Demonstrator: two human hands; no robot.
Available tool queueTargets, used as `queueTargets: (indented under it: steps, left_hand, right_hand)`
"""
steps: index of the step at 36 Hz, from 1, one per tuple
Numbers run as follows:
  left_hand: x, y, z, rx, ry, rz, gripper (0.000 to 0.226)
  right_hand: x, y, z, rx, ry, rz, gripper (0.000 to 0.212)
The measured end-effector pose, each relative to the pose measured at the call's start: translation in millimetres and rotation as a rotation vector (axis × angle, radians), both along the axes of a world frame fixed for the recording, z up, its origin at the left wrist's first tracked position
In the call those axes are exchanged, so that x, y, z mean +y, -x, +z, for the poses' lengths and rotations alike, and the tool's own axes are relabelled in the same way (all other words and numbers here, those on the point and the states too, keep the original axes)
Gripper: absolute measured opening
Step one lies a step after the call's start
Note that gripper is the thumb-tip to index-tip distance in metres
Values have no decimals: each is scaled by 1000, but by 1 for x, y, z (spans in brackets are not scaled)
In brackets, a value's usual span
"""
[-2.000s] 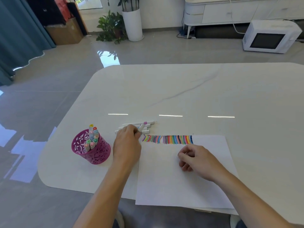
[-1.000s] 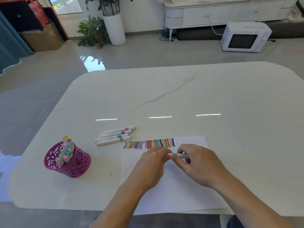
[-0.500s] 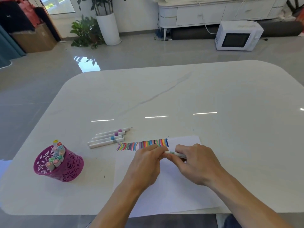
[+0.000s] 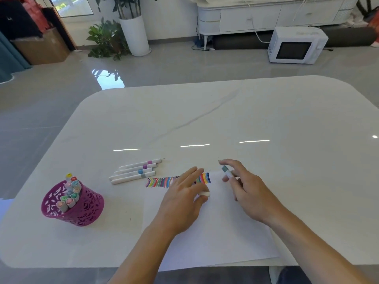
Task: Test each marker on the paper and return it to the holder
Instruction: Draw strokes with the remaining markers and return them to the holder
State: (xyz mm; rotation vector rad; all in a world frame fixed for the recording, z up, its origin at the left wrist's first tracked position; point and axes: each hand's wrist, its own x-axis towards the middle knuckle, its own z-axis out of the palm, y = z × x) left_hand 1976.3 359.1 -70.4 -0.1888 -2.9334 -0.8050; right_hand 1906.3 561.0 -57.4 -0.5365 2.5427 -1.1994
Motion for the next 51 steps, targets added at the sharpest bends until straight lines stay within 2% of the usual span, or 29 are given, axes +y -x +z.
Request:
queueTargets:
  steps: [2, 6, 9, 13, 17, 20, 23, 32, 51]
  left_hand:
    - [-1, 0, -4, -22, 35, -42, 15]
    - [-3, 3, -10, -43, 70, -73, 16]
    - [-4, 3, -14, -23, 74, -88, 16]
    - [-4, 1, -14, 1, 76, -102, 17]
    - [-6, 1, -15, -7, 82, -108, 16]
    - [-7, 1, -15, -9, 85, -110, 16]
    - [-7, 1, -16, -14, 89, -109, 16]
    - [-7, 1, -15, 0, 101, -132, 15]
    - [-6, 2, -13, -38, 129, -127, 18]
  right_hand:
    - [-3, 1, 0, -60, 115, -34, 36]
    - [-8, 2, 0, -231, 290, -95, 46]
    - [-11, 3, -2, -220, 332, -97, 39]
    - [-16, 3, -8, -172, 355, -107, 6]
    - [-22, 4, -16, -252, 418, -167, 20]
    - [-24, 4, -22, -256, 449, -203, 6]
    - [-23, 4, -29, -254, 480, -256, 9]
    - [-23, 4, -36, -209, 452, -278, 12]
    - [-25, 5, -36, -249, 423, -296, 14]
